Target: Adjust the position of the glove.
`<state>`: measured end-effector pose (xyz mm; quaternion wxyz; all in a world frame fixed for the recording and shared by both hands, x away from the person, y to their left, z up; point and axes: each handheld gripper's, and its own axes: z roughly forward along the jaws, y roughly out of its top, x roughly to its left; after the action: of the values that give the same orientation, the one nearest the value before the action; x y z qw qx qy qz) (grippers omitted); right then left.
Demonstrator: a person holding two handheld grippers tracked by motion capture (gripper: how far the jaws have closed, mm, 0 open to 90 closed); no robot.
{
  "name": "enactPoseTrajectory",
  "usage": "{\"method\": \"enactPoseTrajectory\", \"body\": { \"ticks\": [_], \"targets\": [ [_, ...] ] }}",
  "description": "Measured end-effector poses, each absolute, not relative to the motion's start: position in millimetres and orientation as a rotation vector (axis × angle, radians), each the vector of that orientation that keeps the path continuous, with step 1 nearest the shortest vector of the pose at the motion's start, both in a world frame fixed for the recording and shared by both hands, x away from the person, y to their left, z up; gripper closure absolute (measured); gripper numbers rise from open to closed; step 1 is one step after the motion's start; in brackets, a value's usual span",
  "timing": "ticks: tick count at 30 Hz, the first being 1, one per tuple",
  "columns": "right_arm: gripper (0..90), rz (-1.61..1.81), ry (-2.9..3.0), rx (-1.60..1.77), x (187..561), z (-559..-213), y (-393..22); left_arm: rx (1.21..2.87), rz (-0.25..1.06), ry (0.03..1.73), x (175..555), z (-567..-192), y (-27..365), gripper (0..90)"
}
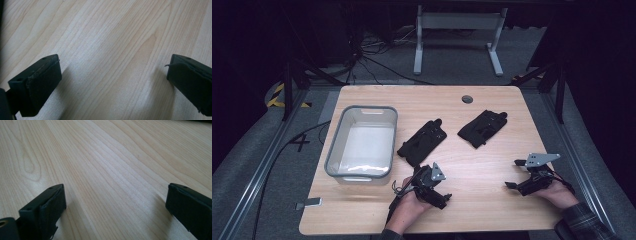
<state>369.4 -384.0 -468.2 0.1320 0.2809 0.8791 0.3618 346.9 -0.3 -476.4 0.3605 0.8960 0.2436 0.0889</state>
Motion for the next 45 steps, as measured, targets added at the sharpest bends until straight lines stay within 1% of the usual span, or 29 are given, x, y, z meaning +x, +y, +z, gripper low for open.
{"method": "enactPoseTrajectory", "body": {
  "ticks": [5, 6, 8, 9, 10, 12, 16, 22, 23, 24, 25, 34, 45],
  "targets": [
    [4.6, 1.051, 2.548, 0.817, 369, -468, -384, 2.309, 0.229, 0.628, 347, -476, 0, 0.0],
    [7.6, 1.049, 2.551, 0.816, 369, -467, -385, 2.309, 0.229, 0.629, 347, -476, 0, 0.0],
    [23.9, 1.051, 2.572, 0.807, 368, -462, -386, 2.308, 0.228, 0.633, 347, -476, -1, 0.0],
    [25.9, 1.060, 2.576, 0.823, 367, -461, -387, 2.308, 0.228, 0.633, 347, -476, -1, 0.0],
    [25.9, 1.060, 2.576, 0.823, 367, -461, -387, 2.308, 0.229, 0.634, 347, -476, -1, 0.0],
    [35.5, 1.084, 2.575, 0.840, 367, -457, -387, 2.308, 0.231, 0.634, 347, -476, -1, 0.0],
    [48.7, 1.119, 2.564, 0.836, 369, -451, -385, 2.307, 0.232, 0.637, 346, -476, -1, 0.2],
    [77.7, 1.152, 2.555, 0.843, 379, -442, -380, 2.306, 0.231, 0.640, 346, -476, -1, 0.2],
    [81.7, 1.150, 2.554, 0.842, 382, -441, -379, 2.306, 0.231, 0.640, 346, -476, -1, 0.1],
    [81.7, 1.150, 2.554, 0.842, 382, -441, -379, 2.306, 0.231, 0.640, 346, -476, -1, 0.2],
    [89.2, 1.149, 2.557, 0.831, 385, -439, -377, 2.306, 0.231, 0.640, 346, -476, -1, 0.2],
    [90.0, 1.175, 2.555, 0.817, 396, -431, -369, 2.306, 0.231, 0.639, 346, -476, -1, 0.1],
    [89.9, 1.213, 2.534, 0.792, 424, -421, -354, 2.306, 0.230, 0.638, 346, -476, -1, 0.1]
  ]
}}
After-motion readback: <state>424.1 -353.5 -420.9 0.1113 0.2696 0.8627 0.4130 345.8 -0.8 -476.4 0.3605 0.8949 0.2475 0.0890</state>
